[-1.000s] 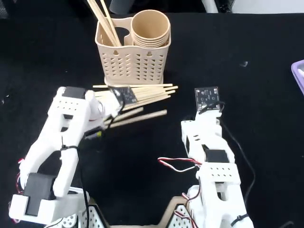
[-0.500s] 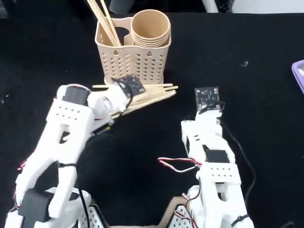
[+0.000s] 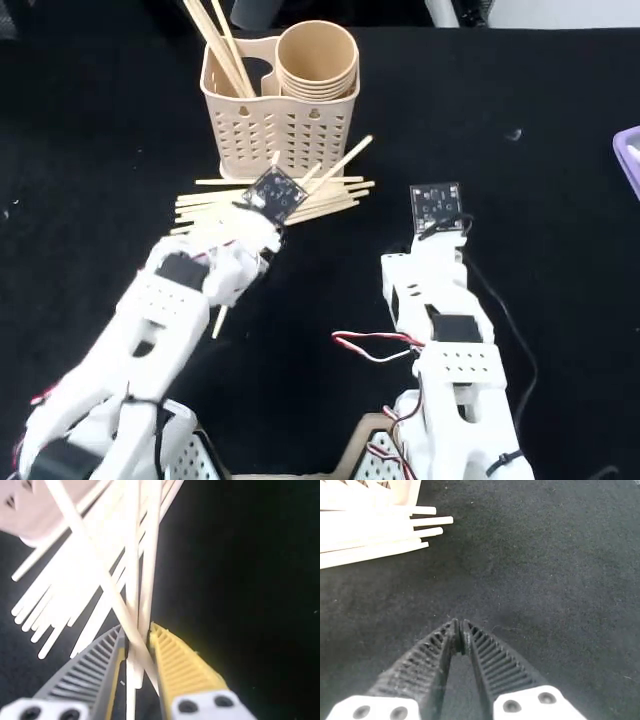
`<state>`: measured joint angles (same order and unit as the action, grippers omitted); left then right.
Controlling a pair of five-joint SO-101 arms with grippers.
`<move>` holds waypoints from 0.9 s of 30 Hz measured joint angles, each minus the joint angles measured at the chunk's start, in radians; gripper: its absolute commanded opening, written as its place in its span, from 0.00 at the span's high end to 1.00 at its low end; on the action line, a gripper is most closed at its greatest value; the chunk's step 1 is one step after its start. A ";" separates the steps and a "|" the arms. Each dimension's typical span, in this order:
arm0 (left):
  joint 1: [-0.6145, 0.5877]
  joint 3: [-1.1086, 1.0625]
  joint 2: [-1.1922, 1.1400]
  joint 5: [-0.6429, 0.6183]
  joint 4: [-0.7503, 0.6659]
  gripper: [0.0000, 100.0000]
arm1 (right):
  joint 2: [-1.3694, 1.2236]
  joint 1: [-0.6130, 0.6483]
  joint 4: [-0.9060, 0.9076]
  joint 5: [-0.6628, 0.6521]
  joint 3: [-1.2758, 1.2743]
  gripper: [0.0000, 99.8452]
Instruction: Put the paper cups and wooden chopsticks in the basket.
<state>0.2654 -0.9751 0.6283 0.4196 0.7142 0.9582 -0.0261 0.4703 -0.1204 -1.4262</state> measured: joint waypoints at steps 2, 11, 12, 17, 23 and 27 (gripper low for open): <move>0.018 -0.057 0.055 -0.020 -0.021 0.97 | 0.000 0.000 0.000 0.000 0.000 0.99; 0.084 -0.110 0.164 -0.078 -0.029 0.97 | 0.000 0.000 0.000 0.000 0.000 0.99; 0.084 -0.110 0.187 -0.084 -0.029 0.97 | 0.000 0.000 0.000 0.000 0.000 0.99; 0.084 -0.106 0.316 -0.092 -0.029 0.97 | 0.000 0.000 0.000 0.000 0.000 0.99; 0.084 -0.075 0.427 -0.147 -0.029 0.97 | 0.000 0.000 0.000 0.000 0.000 0.99; 0.084 -0.014 0.442 -0.163 -0.029 0.97 | 0.000 0.000 0.000 0.000 0.000 0.99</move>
<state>0.3498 -0.9889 1.0702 0.2570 0.6851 0.9582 -0.0261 0.4703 -0.1204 -1.4262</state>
